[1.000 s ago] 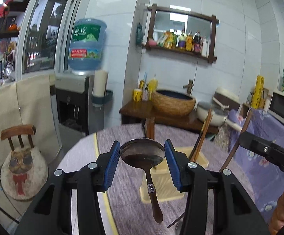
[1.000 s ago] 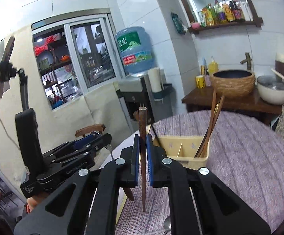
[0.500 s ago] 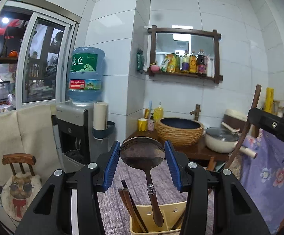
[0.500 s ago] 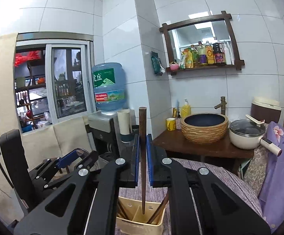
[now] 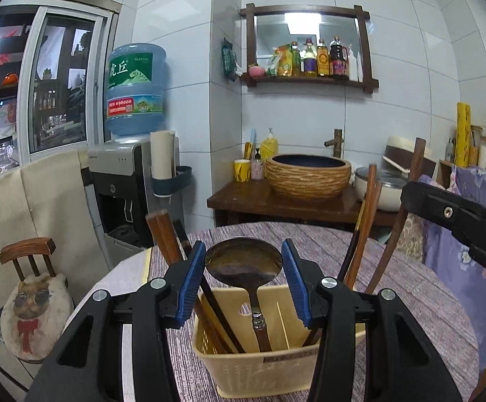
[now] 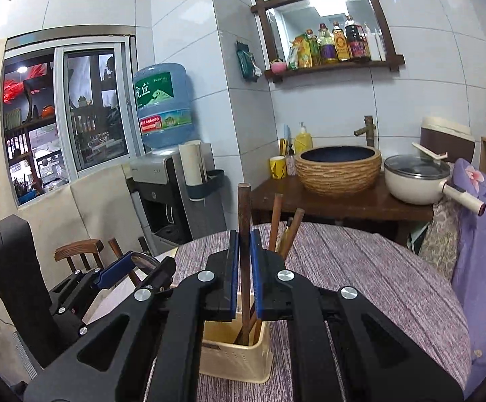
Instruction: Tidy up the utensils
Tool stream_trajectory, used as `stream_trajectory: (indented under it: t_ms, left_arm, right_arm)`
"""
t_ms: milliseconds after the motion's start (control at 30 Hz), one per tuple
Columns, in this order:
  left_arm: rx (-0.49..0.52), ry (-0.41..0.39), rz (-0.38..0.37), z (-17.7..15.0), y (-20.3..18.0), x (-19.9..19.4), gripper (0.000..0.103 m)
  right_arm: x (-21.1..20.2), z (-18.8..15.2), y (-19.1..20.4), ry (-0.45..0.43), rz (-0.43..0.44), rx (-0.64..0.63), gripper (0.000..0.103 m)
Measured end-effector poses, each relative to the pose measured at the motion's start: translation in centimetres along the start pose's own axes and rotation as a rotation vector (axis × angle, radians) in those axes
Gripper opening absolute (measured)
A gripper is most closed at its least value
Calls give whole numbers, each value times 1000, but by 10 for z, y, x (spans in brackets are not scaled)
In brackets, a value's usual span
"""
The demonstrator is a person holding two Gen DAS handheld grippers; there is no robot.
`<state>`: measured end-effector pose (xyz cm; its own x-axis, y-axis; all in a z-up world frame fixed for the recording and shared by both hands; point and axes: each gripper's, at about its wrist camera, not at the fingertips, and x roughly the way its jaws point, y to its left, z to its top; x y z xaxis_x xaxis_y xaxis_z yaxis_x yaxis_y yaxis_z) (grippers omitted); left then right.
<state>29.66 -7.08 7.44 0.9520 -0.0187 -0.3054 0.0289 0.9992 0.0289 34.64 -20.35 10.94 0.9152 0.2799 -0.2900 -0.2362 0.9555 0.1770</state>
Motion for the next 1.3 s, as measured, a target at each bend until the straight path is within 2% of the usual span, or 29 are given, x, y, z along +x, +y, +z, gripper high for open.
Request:
stream_trajectory:
  t_ms: [367, 533, 633, 667, 700, 767, 867, 933, 1167, 1233, 1300]
  left_arm:
    - [53, 79, -15, -20, -4, 15, 47]
    - [87, 50, -18, -21, -11, 5, 50]
    - [88, 36, -29, -20, -11, -3, 57]
    - [84, 30, -31, -20, -10, -6, 61]
    - [77, 23, -36, -19, -8, -11, 64]
    - [69, 14, -48, -20, -4, -21, 68]
    - [76, 17, -58, -28, 2, -39, 73]
    - [77, 54, -71, -38, 5, -47, 74]
    - [74, 282, -120, -93, 11, -47, 74]
    - [53, 343, -129, -109, 13, -44, 71]
    - [44, 401, -154, -125, 14, -43, 64]
  right_arm:
    - [7, -10, -9, 32, -6, 34, 8]
    - [8, -13, -14, 41, -11, 51, 8]
    - [5, -15, -17, 49, -11, 57, 10]
    - [4, -16, -17, 49, -11, 58, 16]
    - [1, -18, -17, 47, -12, 59, 31]
    - [-8, -22, -19, 35, -24, 65, 50]
    - [-19, -30, -23, 45, -44, 62, 55]
    - [-25, -43, -28, 86, -77, 79, 59]
    - [-30, -106, -43, 250, -141, 115, 59]
    - [-28, -127, -46, 311, -131, 137, 59]
    - [-25, -146, -48, 364, -126, 152, 59]
